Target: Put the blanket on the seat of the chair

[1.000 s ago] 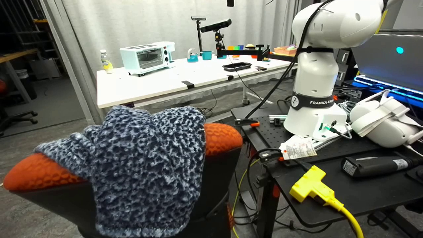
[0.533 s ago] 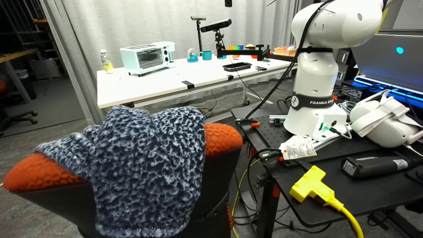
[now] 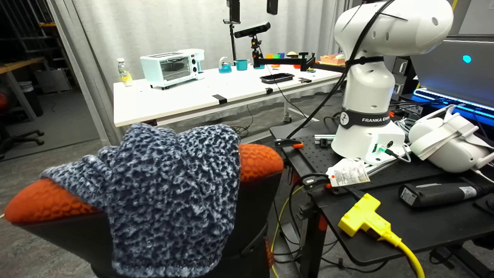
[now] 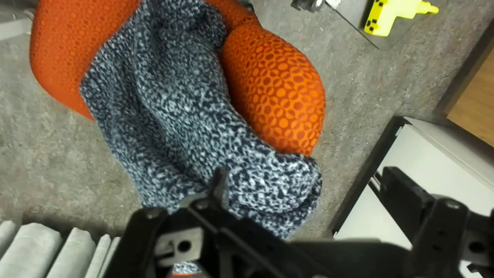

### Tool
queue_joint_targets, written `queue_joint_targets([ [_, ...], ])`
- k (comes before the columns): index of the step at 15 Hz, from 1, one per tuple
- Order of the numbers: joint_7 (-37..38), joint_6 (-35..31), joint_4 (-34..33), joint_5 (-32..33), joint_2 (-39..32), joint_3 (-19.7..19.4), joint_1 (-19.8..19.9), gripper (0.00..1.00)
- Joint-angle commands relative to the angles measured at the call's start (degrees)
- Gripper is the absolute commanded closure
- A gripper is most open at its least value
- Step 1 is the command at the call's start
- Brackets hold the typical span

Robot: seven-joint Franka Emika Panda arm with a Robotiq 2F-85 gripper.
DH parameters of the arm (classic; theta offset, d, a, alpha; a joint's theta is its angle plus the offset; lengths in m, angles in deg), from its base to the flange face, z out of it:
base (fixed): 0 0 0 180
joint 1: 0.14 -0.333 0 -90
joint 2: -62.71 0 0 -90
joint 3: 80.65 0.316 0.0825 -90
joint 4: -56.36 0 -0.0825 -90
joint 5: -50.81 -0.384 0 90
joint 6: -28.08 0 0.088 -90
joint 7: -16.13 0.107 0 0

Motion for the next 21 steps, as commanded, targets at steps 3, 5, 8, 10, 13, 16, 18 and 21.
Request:
queue_joint_targets([
  [3,-0.2,-9.5,-3.3,-5.0,-12.5,5.9,-7.5,0.0],
  [5,0.0,-11.6,-4.4,-4.0,-16.6,8.4,-8.7,0.0],
  [8,-0.1,-14.4,-5.2,-0.8,-22.3,12.4,-9.4,0.0],
  [10,-0.1,-15.7,-6.0,1.5,-26.0,14.8,-9.6,0.0],
  [13,0.6,-18.1,-7.7,7.9,-31.2,18.6,-9.1,0.0],
  [16,2.7,-18.8,-11.0,16.7,-35.8,22.6,-8.9,0.0],
  [18,4.3,-19.0,-13.1,22.0,-38.4,24.6,-8.8,0.0],
  [21,7.3,-18.5,-15.8,30.4,-41.8,26.7,-8.6,0.0],
])
